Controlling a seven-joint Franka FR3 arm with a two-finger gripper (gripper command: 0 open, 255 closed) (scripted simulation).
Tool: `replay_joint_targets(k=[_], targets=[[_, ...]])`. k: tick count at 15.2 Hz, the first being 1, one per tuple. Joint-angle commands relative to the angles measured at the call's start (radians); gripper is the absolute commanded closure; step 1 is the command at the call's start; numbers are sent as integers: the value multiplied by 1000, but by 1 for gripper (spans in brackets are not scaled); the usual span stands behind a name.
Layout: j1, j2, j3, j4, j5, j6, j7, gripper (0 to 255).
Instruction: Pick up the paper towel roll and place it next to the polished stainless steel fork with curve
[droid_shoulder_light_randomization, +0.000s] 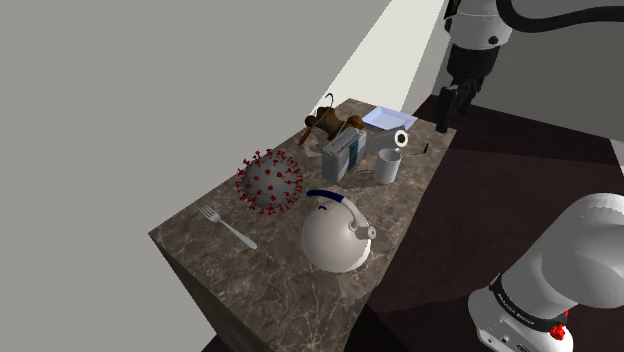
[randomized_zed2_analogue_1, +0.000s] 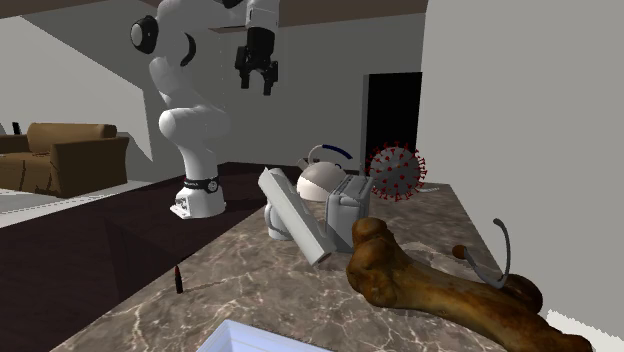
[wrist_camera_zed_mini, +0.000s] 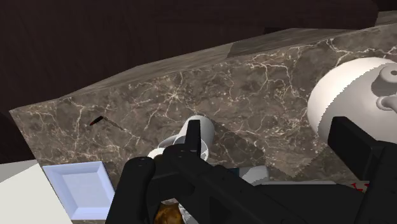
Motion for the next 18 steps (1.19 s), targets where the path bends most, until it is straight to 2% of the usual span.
replay_joint_targets(k=[1,10,18], targets=[[0,0,0,0,0,0,0,0],[-62,185,-80,-72,-56,321,3,0],[-112,419,-148,-41,-83,583,4,0]])
